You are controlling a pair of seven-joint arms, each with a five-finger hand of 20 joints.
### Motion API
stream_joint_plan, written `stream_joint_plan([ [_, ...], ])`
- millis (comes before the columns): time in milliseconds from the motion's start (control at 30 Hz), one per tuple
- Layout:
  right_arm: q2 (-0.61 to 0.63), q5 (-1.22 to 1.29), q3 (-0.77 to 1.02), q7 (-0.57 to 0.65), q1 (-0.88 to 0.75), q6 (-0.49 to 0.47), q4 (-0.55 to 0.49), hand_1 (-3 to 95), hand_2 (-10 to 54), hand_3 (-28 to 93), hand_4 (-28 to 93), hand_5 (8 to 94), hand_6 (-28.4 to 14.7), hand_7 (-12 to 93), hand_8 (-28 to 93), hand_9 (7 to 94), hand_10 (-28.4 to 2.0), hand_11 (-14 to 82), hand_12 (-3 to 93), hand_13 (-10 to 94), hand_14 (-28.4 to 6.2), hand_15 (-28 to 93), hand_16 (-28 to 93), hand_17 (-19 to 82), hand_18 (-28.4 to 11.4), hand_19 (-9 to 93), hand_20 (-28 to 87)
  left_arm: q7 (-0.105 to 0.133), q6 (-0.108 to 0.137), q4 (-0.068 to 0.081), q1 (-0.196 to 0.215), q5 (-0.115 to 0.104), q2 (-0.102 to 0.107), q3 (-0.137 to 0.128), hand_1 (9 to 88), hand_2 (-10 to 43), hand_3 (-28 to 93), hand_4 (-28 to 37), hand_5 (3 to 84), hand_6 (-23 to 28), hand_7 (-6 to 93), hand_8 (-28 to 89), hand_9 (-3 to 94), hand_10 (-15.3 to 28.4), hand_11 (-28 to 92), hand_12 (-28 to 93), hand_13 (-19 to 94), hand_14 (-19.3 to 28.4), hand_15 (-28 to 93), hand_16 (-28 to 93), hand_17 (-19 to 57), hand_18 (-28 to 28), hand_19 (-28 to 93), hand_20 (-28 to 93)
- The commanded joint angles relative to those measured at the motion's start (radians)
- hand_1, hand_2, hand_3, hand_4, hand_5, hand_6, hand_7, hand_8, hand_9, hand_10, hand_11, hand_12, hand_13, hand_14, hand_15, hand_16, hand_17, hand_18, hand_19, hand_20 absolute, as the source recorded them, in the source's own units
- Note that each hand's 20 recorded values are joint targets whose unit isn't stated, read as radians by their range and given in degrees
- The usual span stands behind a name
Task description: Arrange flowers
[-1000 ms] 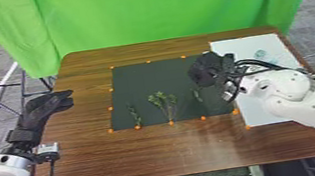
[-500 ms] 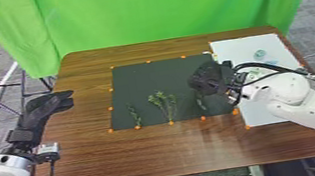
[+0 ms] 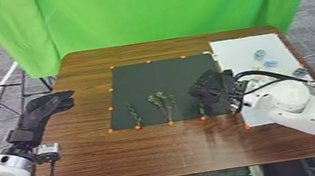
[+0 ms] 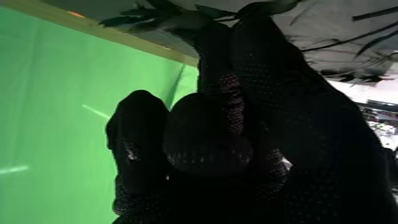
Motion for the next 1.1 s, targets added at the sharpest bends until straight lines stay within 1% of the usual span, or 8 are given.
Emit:
stream_joint_plan([
  [33, 0.01, -0.037, -0.003, 0.021, 0.006, -0.01, -0.012, 65.2, -9.5, 58, -9, 58.4, 0.6, 59, 11, 73.7, -9.1, 12.2, 54.4, 84, -0.3, 71, 34, 60, -11.3, 93, 65, 0.0, -0.015, 0.003, -0.002, 0.005, -0.007, -0.003, 26.4, -1.7, 60, -21.8, 48.5, 3.8, 13.4, -6, 47.1, 16.6, 20, 13, 37, 20.7, 23, 0, 3.0, 14.7, 16, 15],
  [133, 0.009, -0.044, -0.007, 0.019, 0.007, 0.002, -0.008, 64.3, -9.5, 58, -9, 57.8, 1.3, 58, 13, 71.1, -8.5, 10.5, 51.9, 83, -0.5, 71, 33, 59, -11.4, 93, 64, -0.001, -0.016, 0.004, -0.005, 0.005, -0.007, -0.001, 26.6, -1.8, 60, -21.7, 48.5, 3.7, 13.4, -6, 47.0, 16.6, 20, 13, 37, 20.7, 23, 0, 3.0, 14.7, 16, 15],
  [300, 0.009, -0.057, -0.003, 0.028, 0.003, 0.004, -0.011, 63.5, -9.5, 58, -11, 57.8, 2.1, 52, 13, 69.0, -8.8, 9.1, 49.7, 83, -0.6, 71, 32, 59, -11.4, 93, 64, -0.001, -0.018, 0.004, -0.004, 0.006, -0.008, -0.002, 26.6, -2.0, 60, -21.6, 48.5, 3.6, 13.5, -6, 46.9, 16.5, 20, 13, 37, 20.6, 23, 0, 3.0, 14.6, 16, 15],
  [467, 0.007, -0.058, 0.002, 0.044, -0.003, 0.001, -0.014, 62.5, -9.5, 58, -11, 58.5, 2.4, 47, 12, 68.3, -8.5, 8.8, 48.8, 82, -0.7, 72, 32, 59, -11.5, 93, 64, -0.003, -0.018, 0.003, -0.004, 0.005, -0.008, -0.003, 26.7, -2.1, 60, -21.6, 48.5, 3.6, 13.5, -6, 46.8, 16.5, 20, 13, 37, 20.6, 23, 0, 3.0, 14.7, 16, 15],
  [767, 0.005, -0.069, -0.003, 0.054, 0.001, 0.011, -0.015, 61.2, -9.5, 59, -12, 58.5, 3.2, 41, 10, 67.4, -8.4, 7.6, 46.1, 82, -0.8, 72, 32, 58, -11.6, 93, 64, -0.003, -0.023, 0.005, -0.007, 0.007, -0.008, 0.0, 26.8, -2.2, 60, -21.4, 48.5, 3.5, 13.5, -6, 46.8, 16.5, 20, 13, 37, 20.6, 23, 0, 2.9, 14.7, 16, 15],
  [933, 0.009, -0.072, -0.001, 0.057, 0.003, 0.006, -0.023, 60.0, -9.5, 59, -12, 57.4, 4.8, 38, 9, 63.6, -8.9, 12.7, 38.2, 81, -0.8, 72, 32, 58, -11.7, 93, 64, -0.004, -0.023, 0.005, -0.006, 0.006, -0.009, -0.001, 27.4, -2.3, 60, -21.3, 48.9, 2.9, 13.7, -6, 46.8, 16.5, 20, 13, 37, 20.6, 23, 0, 2.9, 14.6, 16, 15],
  [1033, 0.013, -0.068, -0.004, 0.059, 0.006, 0.009, -0.027, 58.3, -9.5, 61, -13, 56.5, 5.7, 37, 8, 61.9, -9.4, 14.9, 34.9, 81, -0.8, 72, 32, 58, -11.8, 93, 64, -0.006, -0.027, 0.008, -0.013, 0.007, -0.007, 0.003, 27.5, -2.5, 60, -21.1, 49.0, 2.5, 14.0, -6, 46.9, 16.5, 20, 13, 37, 20.6, 23, 0, 2.9, 14.7, 16, 15],
  [1100, 0.014, -0.055, -0.006, 0.06, 0.01, 0.013, -0.029, 56.6, -9.5, 63, -14, 55.8, 6.3, 35, 7, 60.3, -10.0, 17.6, 29.9, 81, -0.9, 72, 32, 58, -11.8, 93, 64, -0.005, -0.028, 0.008, -0.014, 0.008, -0.006, 0.005, 27.7, -2.6, 60, -21.0, 49.1, 2.4, 14.0, -6, 46.9, 16.5, 20, 13, 37, 20.6, 23, 0, 2.9, 14.6, 16, 15],
])
